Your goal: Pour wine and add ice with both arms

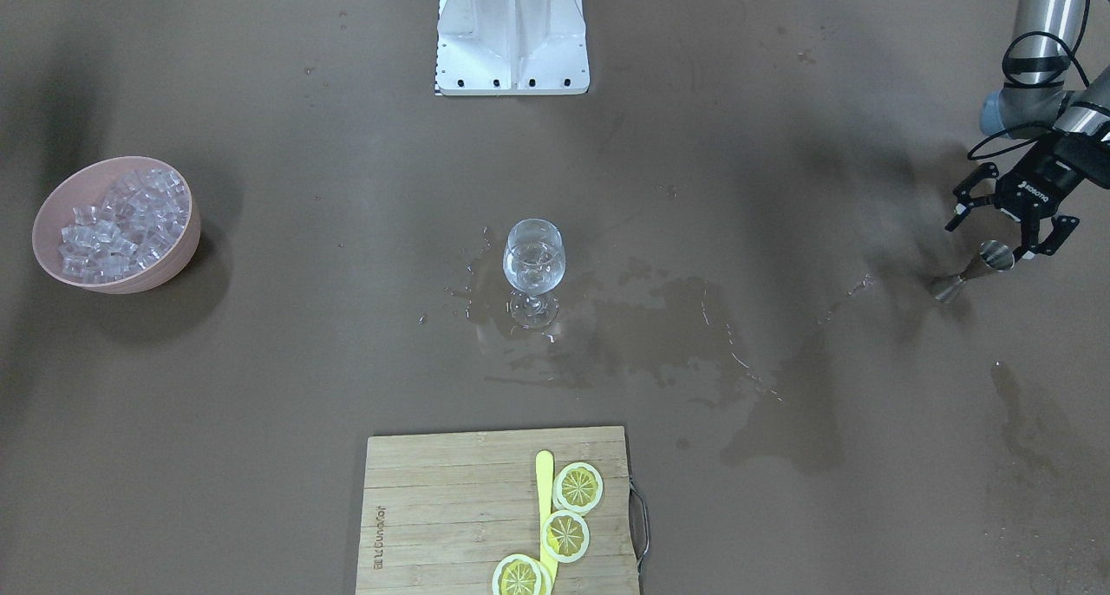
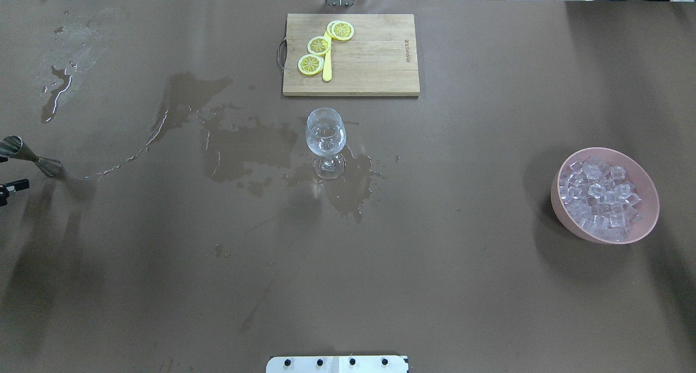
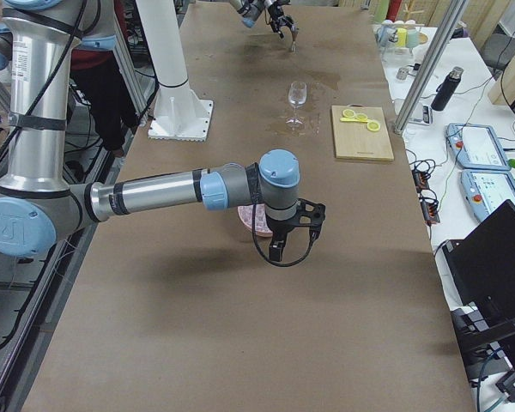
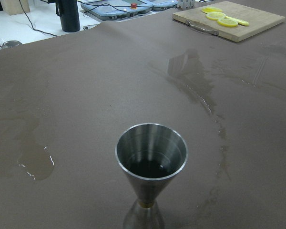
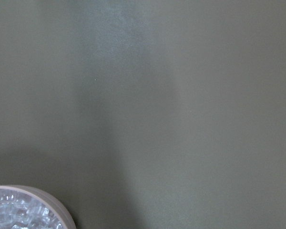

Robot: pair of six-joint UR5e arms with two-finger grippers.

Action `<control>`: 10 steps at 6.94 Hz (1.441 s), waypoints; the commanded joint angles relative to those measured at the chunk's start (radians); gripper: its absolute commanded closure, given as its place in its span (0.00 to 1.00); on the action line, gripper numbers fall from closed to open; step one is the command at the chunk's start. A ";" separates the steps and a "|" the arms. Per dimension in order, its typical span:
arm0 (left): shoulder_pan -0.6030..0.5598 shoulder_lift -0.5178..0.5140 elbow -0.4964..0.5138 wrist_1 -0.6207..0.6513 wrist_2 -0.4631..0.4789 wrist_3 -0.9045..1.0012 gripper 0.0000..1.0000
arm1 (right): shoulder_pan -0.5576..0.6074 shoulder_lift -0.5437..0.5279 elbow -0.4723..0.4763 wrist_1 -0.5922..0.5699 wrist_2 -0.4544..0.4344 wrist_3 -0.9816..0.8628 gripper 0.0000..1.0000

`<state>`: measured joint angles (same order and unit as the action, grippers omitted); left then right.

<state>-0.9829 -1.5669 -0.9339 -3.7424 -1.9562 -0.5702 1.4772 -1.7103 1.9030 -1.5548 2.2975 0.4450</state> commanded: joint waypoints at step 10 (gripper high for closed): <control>0.006 -0.048 -0.006 0.105 0.013 0.003 0.03 | 0.002 -0.006 0.001 0.010 0.013 -0.002 0.00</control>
<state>-0.9771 -1.6136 -0.9412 -3.6459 -1.9439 -0.5678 1.4787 -1.7165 1.9044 -1.5448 2.3088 0.4426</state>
